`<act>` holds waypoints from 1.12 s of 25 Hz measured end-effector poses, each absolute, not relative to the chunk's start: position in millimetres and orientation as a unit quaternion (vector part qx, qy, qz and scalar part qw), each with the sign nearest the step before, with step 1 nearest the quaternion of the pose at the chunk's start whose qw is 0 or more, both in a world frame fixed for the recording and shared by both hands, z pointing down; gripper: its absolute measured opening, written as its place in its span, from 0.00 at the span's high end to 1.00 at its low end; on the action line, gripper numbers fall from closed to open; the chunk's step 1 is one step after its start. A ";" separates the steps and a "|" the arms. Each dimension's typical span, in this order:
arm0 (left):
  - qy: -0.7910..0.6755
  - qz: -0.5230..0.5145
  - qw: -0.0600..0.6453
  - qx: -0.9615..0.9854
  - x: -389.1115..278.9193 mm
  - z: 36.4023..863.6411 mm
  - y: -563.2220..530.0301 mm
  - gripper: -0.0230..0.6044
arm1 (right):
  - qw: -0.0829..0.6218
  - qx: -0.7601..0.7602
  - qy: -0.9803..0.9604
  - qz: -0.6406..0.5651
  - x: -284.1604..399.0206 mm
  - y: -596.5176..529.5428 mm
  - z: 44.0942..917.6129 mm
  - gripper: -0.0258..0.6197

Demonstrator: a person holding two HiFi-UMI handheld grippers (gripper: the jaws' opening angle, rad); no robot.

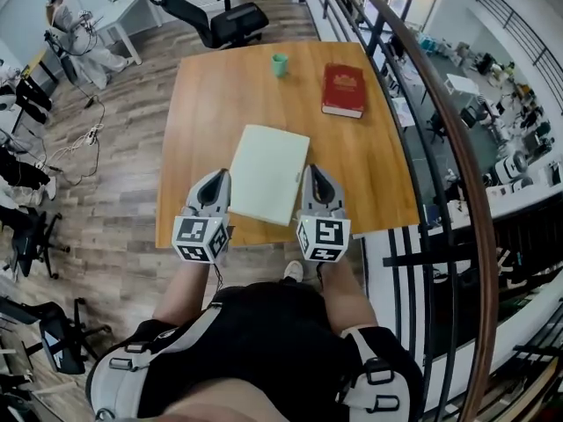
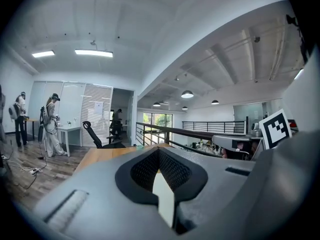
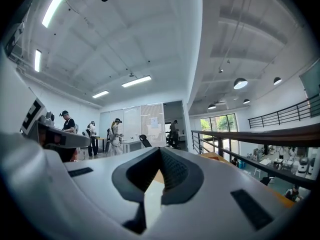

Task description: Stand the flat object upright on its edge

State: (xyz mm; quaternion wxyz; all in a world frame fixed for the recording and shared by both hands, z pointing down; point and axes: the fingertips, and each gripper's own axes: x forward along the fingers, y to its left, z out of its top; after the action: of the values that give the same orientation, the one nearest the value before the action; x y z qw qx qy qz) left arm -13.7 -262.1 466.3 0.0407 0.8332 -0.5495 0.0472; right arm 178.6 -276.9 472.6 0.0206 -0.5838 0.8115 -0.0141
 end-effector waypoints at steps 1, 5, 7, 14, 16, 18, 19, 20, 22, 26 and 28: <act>-0.552 0.048 0.042 0.831 -12.6 466.9 -268.5 0.96 | 0.019 -0.580 0.814 -0.015 179.4 -283.7 473.9 0.95; -0.560 0.058 0.055 0.825 -18.0 470.6 -292.6 0.96 | 0.006 -0.573 0.819 -0.028 175.9 -311.2 479.7 0.95; -0.557 0.063 0.065 0.826 -23.0 475.1 -302.5 0.96 | 0.002 -0.575 0.817 -0.040 172.8 -319.8 484.2 0.95; -0.534 0.083 0.085 0.837 -43.1 492.1 -350.3 0.96 | -0.018 -0.594 0.802 -0.063 161.7 -351.1 503.2 0.95; -0.524 0.092 0.091 0.842 -46.8 497.1 -357.3 0.96 | -0.028 -0.603 0.794 -0.075 161.0 -355.1 509.8 0.95; -0.510 0.106 0.097 0.848 -48.7 503.8 -365.6 0.96 | -0.033 -0.607 0.789 -0.094 160.1 -362.5 516.8 0.95; -0.501 0.116 0.102 0.852 -48.5 508.7 -371.0 0.95 | -0.033 -0.605 0.788 -0.107 159.1 -367.2 520.9 0.95; -0.491 0.126 0.109 0.855 -47.4 514.9 -376.5 0.93 | -0.033 -0.601 0.790 -0.121 158.0 -371.6 525.8 0.88; -0.469 0.143 0.132 0.862 -44.9 530.6 -385.2 0.78 | -0.037 -0.595 0.789 -0.150 157.2 -377.7 539.7 0.85; -0.436 0.180 0.187 0.862 -46.5 571.2 -402.3 0.66 | -0.056 -0.588 0.775 -0.225 157.6 -388.4 580.4 0.72; -0.418 0.201 0.216 0.859 -47.2 594.4 -410.5 0.63 | -0.068 -0.581 0.765 -0.269 157.7 -391.6 604.7 0.68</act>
State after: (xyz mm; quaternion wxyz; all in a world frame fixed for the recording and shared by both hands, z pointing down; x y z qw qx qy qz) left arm -47.2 -410.5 594.4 0.2164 0.8589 -0.4183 0.2013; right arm 157.7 -391.6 604.7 -0.0682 -0.5808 0.7652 -0.2693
